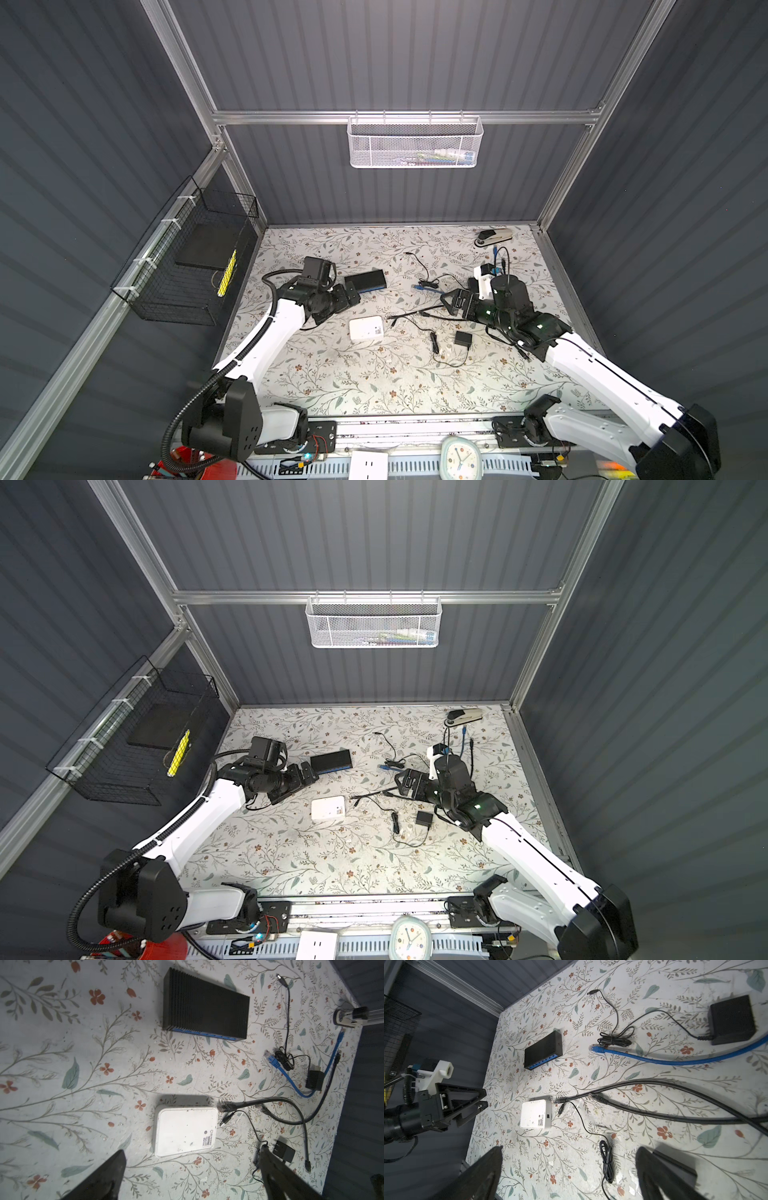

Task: Insert the plug into the switch port
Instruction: 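Move the left gripper toward the white switch while the right gripper nears the cables, then lower the left gripper over the white switch and close on it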

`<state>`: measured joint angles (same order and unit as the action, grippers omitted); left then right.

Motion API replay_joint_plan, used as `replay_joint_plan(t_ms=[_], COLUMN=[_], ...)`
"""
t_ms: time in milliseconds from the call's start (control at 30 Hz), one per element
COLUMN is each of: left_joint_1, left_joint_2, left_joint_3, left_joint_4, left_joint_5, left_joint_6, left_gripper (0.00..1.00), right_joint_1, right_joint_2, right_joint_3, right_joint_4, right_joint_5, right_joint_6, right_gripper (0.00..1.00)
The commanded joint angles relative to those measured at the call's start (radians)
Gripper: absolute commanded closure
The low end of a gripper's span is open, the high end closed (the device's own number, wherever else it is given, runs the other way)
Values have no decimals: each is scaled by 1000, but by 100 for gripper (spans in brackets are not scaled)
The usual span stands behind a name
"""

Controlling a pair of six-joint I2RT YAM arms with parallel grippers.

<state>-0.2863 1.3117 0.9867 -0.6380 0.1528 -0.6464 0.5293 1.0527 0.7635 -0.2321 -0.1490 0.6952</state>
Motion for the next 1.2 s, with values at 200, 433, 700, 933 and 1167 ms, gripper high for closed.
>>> replay_joint_plan(t_ms=[200, 433, 700, 933, 1167], left_joint_1=[4, -68, -139, -139, -139], left_joint_2=[102, 217, 392, 424, 354], left_joint_3=[52, 161, 362, 415, 324], left_joint_4=[-133, -158, -315, -370, -323], left_joint_5=[-35, -108, -110, -81, -36], left_joint_6=[-5, 22, 340, 461, 565], left_gripper=[0, 0, 0, 0, 2], right_joint_1=[-46, -64, -95, -117, -117], right_joint_2=[21, 59, 39, 10, 14], right_joint_3=[-9, 41, 23, -12, -34], right_joint_4=[71, 56, 86, 110, 162], right_joint_5=[-65, -103, -145, -170, -300], right_joint_6=[-36, -57, -54, -48, -58], right_gripper=[1, 1, 1, 1, 1])
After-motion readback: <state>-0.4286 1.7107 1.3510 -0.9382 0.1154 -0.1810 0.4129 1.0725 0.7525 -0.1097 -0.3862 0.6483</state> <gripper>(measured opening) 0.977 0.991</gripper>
